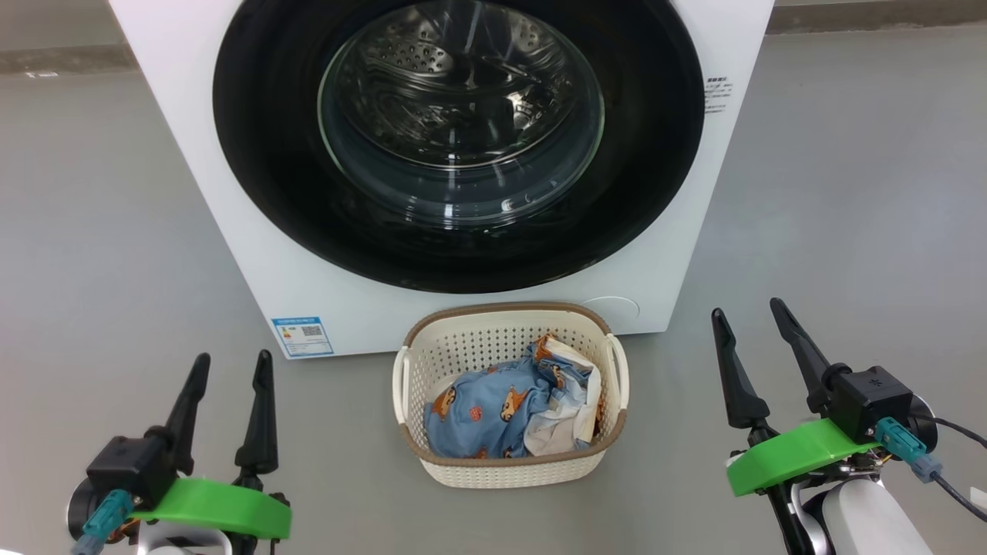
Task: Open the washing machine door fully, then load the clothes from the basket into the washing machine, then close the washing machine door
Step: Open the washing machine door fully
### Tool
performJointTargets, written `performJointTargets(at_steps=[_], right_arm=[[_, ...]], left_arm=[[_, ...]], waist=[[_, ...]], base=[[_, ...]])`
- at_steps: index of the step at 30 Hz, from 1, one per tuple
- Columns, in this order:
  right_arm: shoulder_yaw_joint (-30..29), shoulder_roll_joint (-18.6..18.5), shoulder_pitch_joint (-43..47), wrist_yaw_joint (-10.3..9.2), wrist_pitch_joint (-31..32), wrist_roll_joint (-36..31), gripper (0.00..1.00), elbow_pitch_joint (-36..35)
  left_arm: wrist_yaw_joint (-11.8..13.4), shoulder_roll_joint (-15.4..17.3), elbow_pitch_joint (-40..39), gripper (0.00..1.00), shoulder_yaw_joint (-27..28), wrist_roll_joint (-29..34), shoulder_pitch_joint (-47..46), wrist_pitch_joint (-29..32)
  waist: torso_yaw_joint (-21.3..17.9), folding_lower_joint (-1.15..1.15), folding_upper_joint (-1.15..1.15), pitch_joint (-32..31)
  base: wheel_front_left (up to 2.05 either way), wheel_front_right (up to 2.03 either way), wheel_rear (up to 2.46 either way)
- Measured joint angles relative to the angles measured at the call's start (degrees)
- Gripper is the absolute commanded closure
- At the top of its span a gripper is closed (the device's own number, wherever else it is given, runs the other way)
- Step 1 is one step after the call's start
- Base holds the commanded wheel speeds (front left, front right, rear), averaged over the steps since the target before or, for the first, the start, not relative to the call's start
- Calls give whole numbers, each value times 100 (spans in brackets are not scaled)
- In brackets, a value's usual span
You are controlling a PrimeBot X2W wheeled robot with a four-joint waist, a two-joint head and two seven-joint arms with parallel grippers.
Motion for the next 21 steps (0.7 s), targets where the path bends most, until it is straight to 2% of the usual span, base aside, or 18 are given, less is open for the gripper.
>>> performJointTargets(at_steps=[14, 21], right_arm=[[10, 5, -1, 0, -1, 2, 0, 2], [7, 0, -2, 1, -1, 2, 0, 3]], left_arm=[[0, -10, -41, 0, 30, -51, 0, 0], [0, -7, -62, 0, -1, -162, 0, 0]], waist=[[-16, 0, 0, 7], [-15, 0, 0, 19]], base=[[107, 107, -213], [64, 64, -127]])
